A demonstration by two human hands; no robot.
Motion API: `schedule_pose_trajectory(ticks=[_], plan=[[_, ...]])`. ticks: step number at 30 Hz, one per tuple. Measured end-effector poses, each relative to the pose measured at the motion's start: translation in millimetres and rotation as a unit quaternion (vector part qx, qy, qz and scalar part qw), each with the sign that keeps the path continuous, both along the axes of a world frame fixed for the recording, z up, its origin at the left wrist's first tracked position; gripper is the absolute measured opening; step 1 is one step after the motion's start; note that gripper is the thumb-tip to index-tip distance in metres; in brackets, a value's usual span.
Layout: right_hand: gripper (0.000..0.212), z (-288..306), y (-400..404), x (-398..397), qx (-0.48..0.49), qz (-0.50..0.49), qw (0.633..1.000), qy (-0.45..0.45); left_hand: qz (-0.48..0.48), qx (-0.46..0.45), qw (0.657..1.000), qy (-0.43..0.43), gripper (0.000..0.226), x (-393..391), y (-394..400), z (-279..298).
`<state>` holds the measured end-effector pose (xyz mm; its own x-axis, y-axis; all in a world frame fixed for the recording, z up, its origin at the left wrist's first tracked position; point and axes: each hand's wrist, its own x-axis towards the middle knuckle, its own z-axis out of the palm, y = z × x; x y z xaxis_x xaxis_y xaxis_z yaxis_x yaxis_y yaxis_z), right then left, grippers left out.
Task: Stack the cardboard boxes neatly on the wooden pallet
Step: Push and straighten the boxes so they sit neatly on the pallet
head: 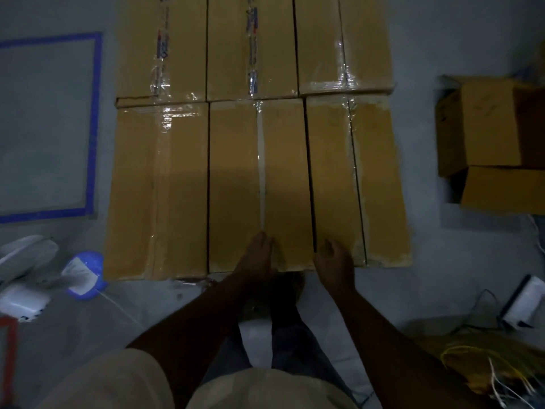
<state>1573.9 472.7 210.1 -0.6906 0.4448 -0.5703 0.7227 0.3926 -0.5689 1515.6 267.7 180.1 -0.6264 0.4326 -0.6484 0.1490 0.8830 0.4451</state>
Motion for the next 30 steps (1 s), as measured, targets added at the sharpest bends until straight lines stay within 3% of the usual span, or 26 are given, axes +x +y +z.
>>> schedule_pose_trajectory(ticks=[4, 6, 10, 15, 20, 27, 30], plan=[[0.056, -26, 79, 10, 0.116, -0.005, 0.993, -0.012, -0.057, 0.023, 0.998, 0.012, 0.09, -8, 59, -11], [0.073, -31, 120, 11, 0.155, 0.002, 0.986, -0.063, -0.096, 0.02, 0.995, 0.022, 0.094, -11, 84, -15], [0.117, -35, 157, 10, 0.122, 0.034, 0.979, -0.161, -0.135, -0.002, 0.991, -0.021, 0.096, -12, 120, -20], [0.117, -38, 140, 22, 0.112, 0.04, 0.984, -0.134, -0.148, -0.026, 0.988, 0.022, 0.103, 0, 118, -18], [0.125, -41, 128, 38, 0.22, 0.167, 0.952, -0.133, -0.146, -0.059, 0.985, 0.067, 0.117, 7, 110, -30], [0.117, -57, 126, 47, 0.217, 0.152, 0.959, -0.1, -0.128, -0.091, 0.982, 0.101, 0.12, 19, 133, -37], [0.116, -56, 128, 46, 0.215, 0.165, 0.954, -0.129, -0.121, -0.072, 0.987, 0.083, 0.115, 18, 132, -35]])
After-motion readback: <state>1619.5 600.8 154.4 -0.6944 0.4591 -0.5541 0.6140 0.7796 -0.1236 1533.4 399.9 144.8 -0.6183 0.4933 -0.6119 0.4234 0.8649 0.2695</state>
